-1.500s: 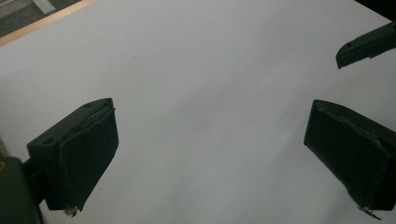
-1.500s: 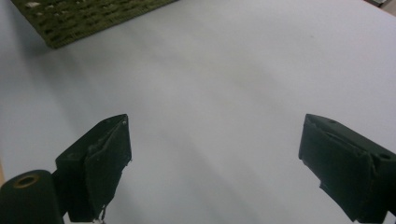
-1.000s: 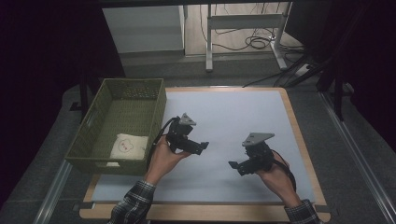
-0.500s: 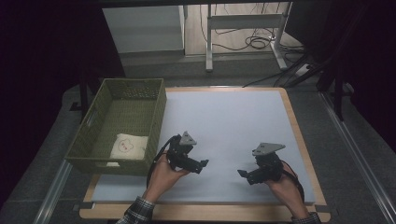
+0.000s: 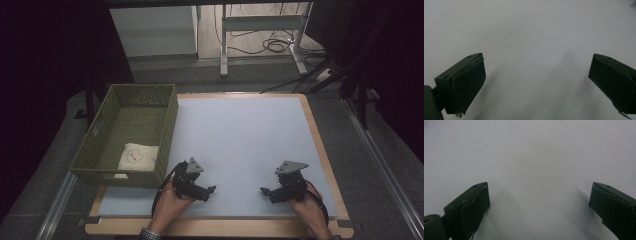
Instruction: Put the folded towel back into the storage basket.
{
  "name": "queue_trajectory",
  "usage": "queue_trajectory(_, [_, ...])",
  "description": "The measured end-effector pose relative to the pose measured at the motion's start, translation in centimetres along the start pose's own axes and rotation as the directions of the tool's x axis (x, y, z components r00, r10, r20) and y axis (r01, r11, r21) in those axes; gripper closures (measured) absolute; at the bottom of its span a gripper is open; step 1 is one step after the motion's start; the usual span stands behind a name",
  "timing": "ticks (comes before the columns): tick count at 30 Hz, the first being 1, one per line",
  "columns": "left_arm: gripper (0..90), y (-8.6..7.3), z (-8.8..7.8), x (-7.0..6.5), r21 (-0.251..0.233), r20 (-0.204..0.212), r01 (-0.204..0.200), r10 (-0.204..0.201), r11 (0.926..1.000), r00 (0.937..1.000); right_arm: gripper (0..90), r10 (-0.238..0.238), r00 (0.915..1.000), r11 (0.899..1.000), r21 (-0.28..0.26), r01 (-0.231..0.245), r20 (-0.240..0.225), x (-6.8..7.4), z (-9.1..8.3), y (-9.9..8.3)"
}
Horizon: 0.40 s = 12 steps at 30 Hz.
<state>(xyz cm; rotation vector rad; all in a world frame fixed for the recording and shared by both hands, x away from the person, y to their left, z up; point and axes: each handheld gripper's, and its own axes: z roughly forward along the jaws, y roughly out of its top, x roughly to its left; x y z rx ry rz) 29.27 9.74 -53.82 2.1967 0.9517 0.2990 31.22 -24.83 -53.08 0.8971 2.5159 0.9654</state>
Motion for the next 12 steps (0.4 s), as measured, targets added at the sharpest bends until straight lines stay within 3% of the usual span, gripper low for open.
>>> queue_trajectory(4, [1.5,-0.89,0.4,-0.01,-0.004,-0.029,0.0,0.0,1.0,0.9996,2.8,0.01,0.9999,1.0,-0.017,-0.01,0.001,0.01,0.03,-0.25])
queue_trajectory(12, [1.2,-0.93,0.47,-0.02,-0.003,-0.031,-0.006,0.006,1.0,0.9995,2.9,0.013,0.9999,1.0,-0.022,-0.013,0.0,0.02,0.09,-0.34])
